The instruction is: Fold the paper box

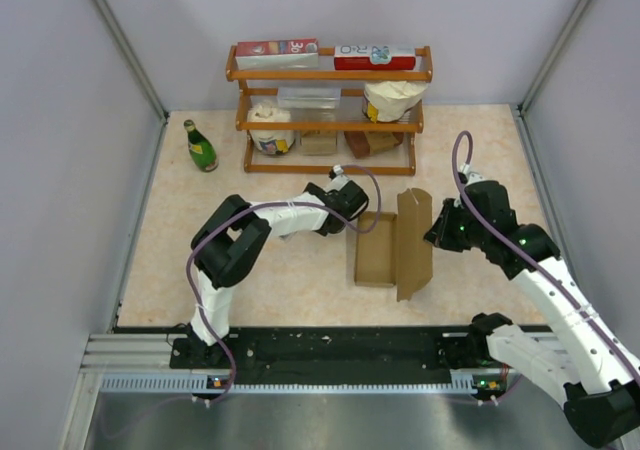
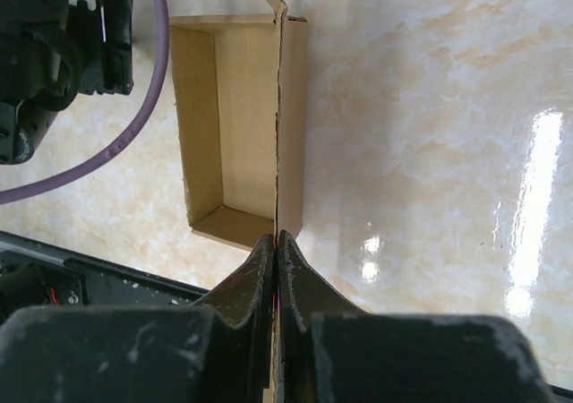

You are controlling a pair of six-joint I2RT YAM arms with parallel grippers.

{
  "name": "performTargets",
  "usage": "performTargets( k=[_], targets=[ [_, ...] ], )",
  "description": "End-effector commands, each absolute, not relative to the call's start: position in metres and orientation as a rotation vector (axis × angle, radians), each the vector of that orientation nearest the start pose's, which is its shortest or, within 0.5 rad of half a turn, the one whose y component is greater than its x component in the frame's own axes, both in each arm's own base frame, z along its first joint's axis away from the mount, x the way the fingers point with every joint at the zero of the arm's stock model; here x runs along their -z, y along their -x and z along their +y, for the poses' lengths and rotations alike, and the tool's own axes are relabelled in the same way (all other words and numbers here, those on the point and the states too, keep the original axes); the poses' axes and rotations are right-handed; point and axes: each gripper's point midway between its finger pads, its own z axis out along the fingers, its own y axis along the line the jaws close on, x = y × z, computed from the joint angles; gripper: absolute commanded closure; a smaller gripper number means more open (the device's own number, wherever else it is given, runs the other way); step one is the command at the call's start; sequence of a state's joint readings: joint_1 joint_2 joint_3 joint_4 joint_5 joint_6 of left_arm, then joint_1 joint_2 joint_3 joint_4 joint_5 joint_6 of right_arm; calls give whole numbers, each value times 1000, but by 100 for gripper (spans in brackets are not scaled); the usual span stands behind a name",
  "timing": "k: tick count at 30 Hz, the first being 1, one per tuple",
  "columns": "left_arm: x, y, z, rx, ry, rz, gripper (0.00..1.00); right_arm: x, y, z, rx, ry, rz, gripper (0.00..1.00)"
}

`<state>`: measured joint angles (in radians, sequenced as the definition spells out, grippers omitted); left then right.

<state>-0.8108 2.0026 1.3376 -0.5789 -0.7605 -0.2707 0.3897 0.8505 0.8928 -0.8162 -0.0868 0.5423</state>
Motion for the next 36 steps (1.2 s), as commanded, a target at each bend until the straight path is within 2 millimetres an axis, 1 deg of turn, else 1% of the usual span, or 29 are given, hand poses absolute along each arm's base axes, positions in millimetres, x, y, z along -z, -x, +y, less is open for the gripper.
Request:
performTargets(
  k=[1, 3, 8, 11, 16, 19, 25, 32, 36],
  targets=[
    [-46, -349, -194, -734, -485, 2344, 36, -210, -215, 125, -568, -147, 2333, 100],
    [-42, -347, -192, -741, -492, 2356, 37, -210, -215, 125, -569, -146, 2335, 100],
    [-31, -344, -184, -824, -516, 2356, 41, -210, -215, 127, -583, -133, 2340, 100],
    [-29, -344, -180, -865, -521, 2347, 43, -210, -214, 128, -586, -127, 2337, 100],
    [-27, -348, -179, -899, -536, 2330, 48, -212, -213, 130, -602, -117, 2335, 100],
    [-26, -350, -180, -918, -550, 2325, 53, -212, -213, 131, -607, -113, 2333, 100],
    [-24, -351, -179, -942, -575, 2319, 72, -213, -212, 131, -611, -107, 2327, 100],
    [-23, -352, -174, -979, -583, 2305, 100, -213, -211, 131, -616, -104, 2328, 100],
    [-27, -350, -172, -970, -567, 2302, 100, -214, -211, 132, -621, -100, 2324, 100]
  ],
)
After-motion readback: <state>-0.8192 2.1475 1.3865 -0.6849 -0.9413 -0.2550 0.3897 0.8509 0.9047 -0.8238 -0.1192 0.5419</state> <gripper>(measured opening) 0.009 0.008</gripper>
